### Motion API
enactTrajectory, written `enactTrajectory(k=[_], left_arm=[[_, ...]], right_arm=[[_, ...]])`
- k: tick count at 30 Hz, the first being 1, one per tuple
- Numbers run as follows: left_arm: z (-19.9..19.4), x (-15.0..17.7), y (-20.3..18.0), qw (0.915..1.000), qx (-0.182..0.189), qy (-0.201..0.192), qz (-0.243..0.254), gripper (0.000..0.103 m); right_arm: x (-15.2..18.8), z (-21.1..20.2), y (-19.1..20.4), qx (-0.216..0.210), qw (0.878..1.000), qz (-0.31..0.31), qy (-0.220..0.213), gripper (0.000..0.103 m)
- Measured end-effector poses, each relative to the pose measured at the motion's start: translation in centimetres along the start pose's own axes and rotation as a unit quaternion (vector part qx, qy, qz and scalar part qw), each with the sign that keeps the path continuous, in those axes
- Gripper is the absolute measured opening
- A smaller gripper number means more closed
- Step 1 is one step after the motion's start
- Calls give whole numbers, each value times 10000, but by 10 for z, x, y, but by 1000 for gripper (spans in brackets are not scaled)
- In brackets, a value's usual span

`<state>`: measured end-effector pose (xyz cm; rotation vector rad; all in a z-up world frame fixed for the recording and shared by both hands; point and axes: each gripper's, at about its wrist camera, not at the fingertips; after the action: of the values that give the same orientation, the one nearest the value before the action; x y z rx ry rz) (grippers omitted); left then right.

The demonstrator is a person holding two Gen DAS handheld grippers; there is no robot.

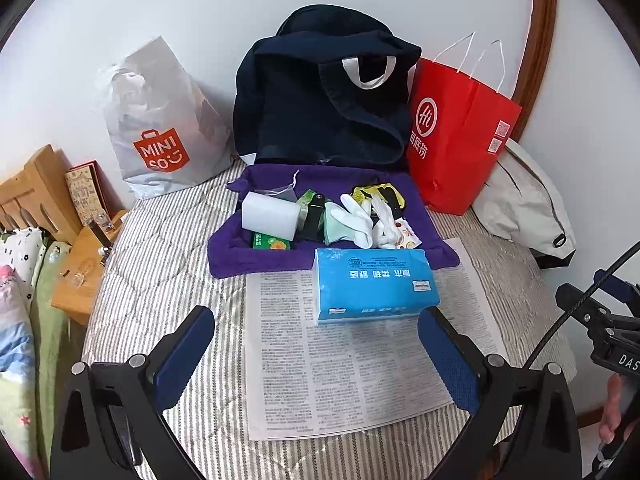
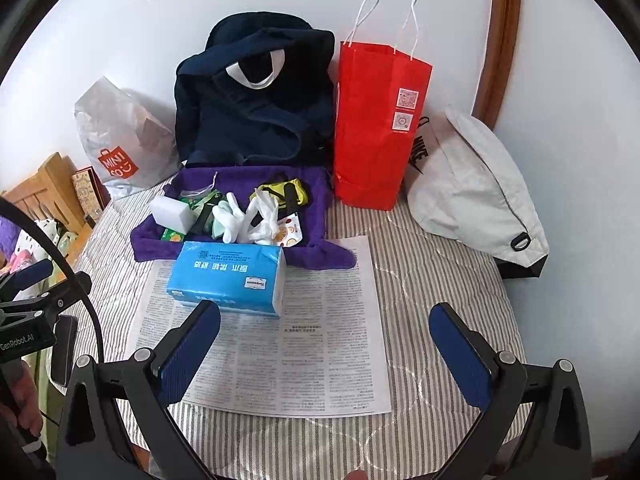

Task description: Organize soft objects

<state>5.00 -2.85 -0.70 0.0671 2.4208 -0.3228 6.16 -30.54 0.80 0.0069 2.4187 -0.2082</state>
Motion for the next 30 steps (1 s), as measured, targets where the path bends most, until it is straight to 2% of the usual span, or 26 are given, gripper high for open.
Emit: enactTrajectory(k=[30], left_arm=[[-6, -2, -1, 10000, -25, -51, 42, 103]], right_arm=[[2, -4, 5, 34, 9999, -94, 2, 103]])
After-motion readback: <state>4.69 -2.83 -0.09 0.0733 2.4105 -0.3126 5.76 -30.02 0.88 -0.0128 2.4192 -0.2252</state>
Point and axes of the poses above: each gripper's, at about its wrist camera, not at the fingertips, and z roughly the way its jaws point, y to its left, x to its underside, and after that the axes turned 12 degrees about x, right-handed
